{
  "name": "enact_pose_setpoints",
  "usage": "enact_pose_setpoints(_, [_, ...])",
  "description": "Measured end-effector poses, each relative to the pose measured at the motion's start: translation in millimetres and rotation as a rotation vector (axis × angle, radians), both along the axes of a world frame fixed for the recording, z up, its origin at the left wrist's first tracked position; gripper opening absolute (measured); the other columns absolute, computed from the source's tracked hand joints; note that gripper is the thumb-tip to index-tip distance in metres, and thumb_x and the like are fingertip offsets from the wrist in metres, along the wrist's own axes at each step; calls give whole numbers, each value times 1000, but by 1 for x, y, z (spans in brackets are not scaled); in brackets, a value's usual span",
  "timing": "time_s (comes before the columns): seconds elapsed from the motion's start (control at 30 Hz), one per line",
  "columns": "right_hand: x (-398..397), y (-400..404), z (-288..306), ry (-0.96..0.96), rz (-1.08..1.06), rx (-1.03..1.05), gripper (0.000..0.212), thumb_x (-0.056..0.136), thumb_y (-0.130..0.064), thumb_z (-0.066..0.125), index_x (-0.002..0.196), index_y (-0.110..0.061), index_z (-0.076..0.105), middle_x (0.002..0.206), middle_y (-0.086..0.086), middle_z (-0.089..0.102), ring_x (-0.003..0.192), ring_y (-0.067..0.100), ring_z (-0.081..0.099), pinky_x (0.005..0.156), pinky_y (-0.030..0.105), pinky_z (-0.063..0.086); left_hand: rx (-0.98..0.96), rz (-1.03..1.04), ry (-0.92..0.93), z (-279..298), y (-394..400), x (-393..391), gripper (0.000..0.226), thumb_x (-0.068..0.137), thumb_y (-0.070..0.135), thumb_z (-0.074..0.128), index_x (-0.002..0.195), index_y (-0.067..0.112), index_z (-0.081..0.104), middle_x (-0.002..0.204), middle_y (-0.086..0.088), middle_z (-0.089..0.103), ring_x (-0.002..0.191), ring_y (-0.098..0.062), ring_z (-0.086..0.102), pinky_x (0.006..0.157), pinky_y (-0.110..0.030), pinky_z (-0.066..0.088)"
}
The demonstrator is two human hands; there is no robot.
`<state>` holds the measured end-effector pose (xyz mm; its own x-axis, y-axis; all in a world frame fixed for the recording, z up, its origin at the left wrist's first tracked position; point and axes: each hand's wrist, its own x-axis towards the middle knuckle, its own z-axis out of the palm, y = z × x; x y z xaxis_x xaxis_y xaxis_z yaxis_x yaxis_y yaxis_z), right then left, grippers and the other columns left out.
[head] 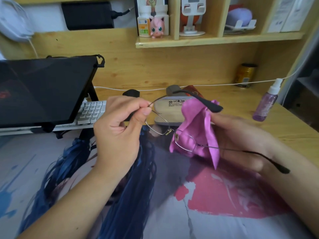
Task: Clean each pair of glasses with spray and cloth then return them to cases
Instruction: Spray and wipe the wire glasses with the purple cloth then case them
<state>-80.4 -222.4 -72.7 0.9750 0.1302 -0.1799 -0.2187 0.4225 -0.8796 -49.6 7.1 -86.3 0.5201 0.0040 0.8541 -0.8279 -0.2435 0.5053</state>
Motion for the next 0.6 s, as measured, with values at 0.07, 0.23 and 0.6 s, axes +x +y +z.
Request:
enact_pose_setpoints(0.07, [-8,4,1,-32,224,-31,35,107,-27,45,109,6,56,92,41,39,82,52,37,78,39,43,17,-7,-12,-1,0,1,17,96,13,65,99,29,68,93,25,65,91,-21,60,83,-38,47])
enact_pose_setpoints(0.23, [-11,8,-9,-96,329,-195,30,101,-19,48,108,-6,73,104,17,76,92,21,74,81,24,57,17,-1,-15,-1,-1,-2,15,96,12,65,98,28,67,93,17,66,91,-21,59,84,-36,45])
enact_pose_setpoints(0.6, [-12,12,-16,-212,410,-370,8,82,-1,73,86,2,67,77,6,65,67,11,60,65,17,48,35,-33,-19,-2,-4,-2,6,97,17,63,98,20,68,91,12,65,88,-24,57,84,-34,43])
